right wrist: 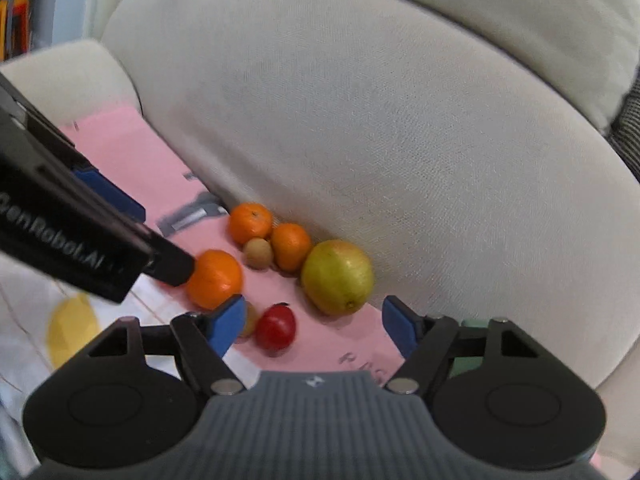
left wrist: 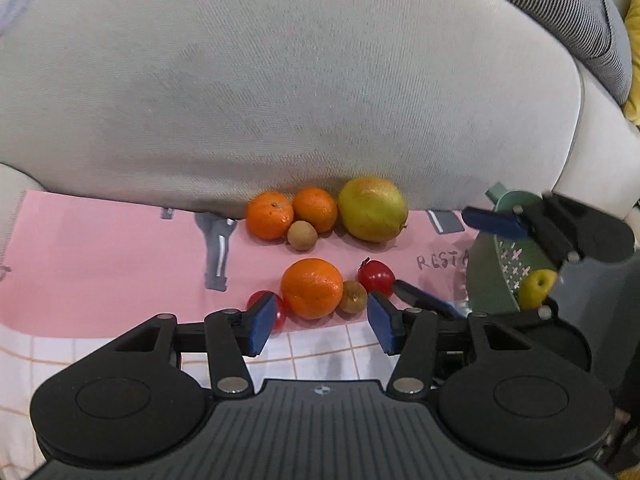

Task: Organize fruits
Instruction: 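Move both open tools back to the fruit pile, then grasp another orange with the left tool while the right tool grasps the pear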

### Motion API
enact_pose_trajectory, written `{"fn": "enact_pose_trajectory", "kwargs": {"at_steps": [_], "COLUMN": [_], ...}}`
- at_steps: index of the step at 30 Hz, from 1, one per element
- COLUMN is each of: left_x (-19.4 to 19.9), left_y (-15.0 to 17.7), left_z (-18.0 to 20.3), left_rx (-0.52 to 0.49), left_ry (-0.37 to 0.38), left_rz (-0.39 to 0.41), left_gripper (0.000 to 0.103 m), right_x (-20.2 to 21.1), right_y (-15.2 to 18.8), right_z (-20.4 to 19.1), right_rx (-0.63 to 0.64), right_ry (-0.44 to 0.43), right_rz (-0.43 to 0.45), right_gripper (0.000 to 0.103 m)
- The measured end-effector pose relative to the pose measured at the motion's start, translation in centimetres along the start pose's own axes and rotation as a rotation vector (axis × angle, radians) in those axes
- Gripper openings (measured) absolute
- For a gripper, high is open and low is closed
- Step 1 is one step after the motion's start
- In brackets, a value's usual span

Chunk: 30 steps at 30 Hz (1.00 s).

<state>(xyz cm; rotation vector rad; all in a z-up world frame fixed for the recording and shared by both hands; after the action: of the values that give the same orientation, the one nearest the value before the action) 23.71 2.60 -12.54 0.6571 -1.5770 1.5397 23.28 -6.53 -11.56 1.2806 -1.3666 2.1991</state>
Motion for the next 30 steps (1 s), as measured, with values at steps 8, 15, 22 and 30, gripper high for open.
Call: {"fn": "enact_pose_trajectory", "kwargs": {"at_steps": [8, 15, 22, 30], "left_x": [-3.2, -4.4, -5.0, -5.4], "left_y": [-0.2, -0.3, -1.0, -1.2], "left_z": [0.4, 0.6, -0.2, 0.3], "left_rx": [-0.086, -0.123, -0.1, -0.172], "left_ry": [0.024, 0.047, 0.067, 0.067], "left_rz": [-0.061, -0.064, -0.062, -0.049], "left_gripper": [0.059, 0.059, 0.053, 0.053], "right_x": [-3.1, -5.0, -7.4, -10.1], "right_y": [-0.8, -1.8, -2.3, -2.5], "right_z": [2.8, 4.5, 5.1, 5.1], "right_rx": [-0.036, -0.124, -0.193, -0.218], "right_ry": [-0.082, -0.14, -0.168, -0.172], "right_rz": [-0.077, -0.094, -0.124, -0.159], "right_gripper": [0.07, 0.07, 0.07, 0.069]}}
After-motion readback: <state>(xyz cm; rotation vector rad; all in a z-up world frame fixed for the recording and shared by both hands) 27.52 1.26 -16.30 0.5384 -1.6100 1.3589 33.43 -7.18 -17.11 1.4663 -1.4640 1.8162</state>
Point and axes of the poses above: each gripper's, at about its wrist camera, not at the fingertips, and x roughly against the way its jaws point, z to its right, y to its underside, the point moved 6 cm from there along -x, roughly the way its jaws point, and after that the axes turned 10 degrees about -y, right-handed, at the moved point
